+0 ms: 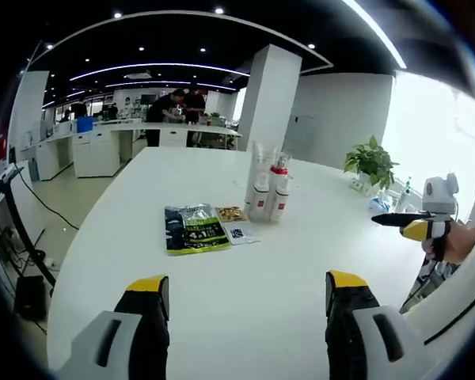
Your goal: Arrange the skincare products in the storage area until every visible bottle or jar stands upright without overlapping.
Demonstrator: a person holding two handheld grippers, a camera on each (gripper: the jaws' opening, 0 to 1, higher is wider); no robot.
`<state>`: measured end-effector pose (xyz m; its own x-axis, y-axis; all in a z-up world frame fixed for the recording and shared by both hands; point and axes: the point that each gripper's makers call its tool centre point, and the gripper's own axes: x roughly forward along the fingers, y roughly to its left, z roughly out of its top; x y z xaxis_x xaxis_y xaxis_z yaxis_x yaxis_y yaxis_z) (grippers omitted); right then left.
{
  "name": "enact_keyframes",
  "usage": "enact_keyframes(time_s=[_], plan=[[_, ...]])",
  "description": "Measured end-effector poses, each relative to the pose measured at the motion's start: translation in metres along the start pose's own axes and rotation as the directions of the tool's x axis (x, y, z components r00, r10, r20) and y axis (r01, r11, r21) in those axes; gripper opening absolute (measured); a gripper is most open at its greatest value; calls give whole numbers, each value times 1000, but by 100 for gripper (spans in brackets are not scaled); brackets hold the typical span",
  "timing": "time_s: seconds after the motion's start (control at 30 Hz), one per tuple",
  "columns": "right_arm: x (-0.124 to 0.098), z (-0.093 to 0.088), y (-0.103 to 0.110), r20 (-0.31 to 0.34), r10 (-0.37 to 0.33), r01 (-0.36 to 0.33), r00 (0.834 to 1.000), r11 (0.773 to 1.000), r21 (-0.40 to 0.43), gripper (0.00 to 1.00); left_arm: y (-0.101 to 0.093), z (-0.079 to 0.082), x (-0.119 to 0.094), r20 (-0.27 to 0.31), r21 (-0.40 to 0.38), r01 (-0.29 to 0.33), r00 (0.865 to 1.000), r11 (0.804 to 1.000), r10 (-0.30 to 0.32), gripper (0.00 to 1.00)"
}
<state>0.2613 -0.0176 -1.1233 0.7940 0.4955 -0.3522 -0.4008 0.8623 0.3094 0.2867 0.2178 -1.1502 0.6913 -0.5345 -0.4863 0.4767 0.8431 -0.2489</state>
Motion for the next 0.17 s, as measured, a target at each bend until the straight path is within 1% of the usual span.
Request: enact_keyframes(time_s=[0.17], plan=[[4, -3, 4, -7, 6, -6, 1000, 1000, 2, 99, 1, 4, 0, 3, 5, 2, 1000, 1000, -2, 83]])
